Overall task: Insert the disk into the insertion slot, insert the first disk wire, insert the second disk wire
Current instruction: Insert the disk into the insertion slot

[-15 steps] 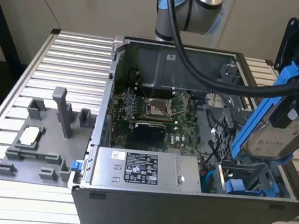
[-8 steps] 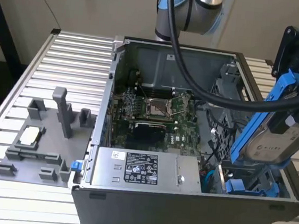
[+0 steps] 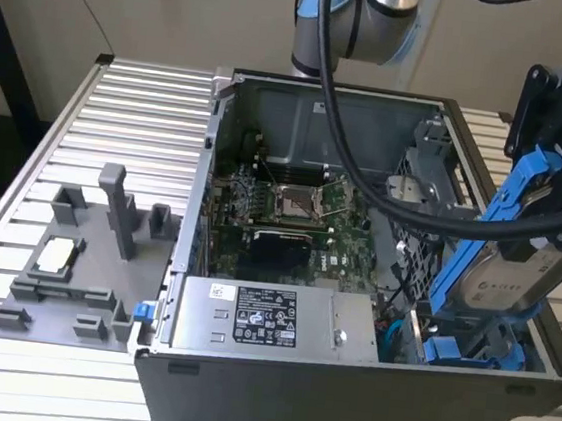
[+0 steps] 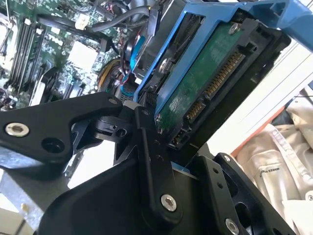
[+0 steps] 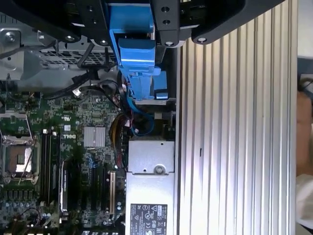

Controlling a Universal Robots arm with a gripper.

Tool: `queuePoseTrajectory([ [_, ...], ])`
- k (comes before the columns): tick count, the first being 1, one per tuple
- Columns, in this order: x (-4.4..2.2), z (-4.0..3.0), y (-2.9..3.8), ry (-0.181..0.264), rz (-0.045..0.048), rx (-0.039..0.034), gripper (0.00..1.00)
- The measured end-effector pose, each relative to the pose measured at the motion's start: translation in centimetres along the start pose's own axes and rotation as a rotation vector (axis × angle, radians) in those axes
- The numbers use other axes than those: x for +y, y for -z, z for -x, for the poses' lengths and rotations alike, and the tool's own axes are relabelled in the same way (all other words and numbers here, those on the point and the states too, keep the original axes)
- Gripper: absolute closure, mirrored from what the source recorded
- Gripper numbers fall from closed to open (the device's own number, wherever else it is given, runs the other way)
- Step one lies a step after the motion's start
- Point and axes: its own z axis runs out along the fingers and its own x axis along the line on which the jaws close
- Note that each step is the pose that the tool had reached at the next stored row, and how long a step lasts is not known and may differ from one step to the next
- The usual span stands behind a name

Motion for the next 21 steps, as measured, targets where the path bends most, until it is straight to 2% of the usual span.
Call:
queuePoseTrajectory([
  [14,-0.16,0.03,-1.72,0.017,-0.0002,0.0008,0.67],
  [21,-0.52,0.03,-2.37,0.019,-0.0002,0.0008,0.67],
])
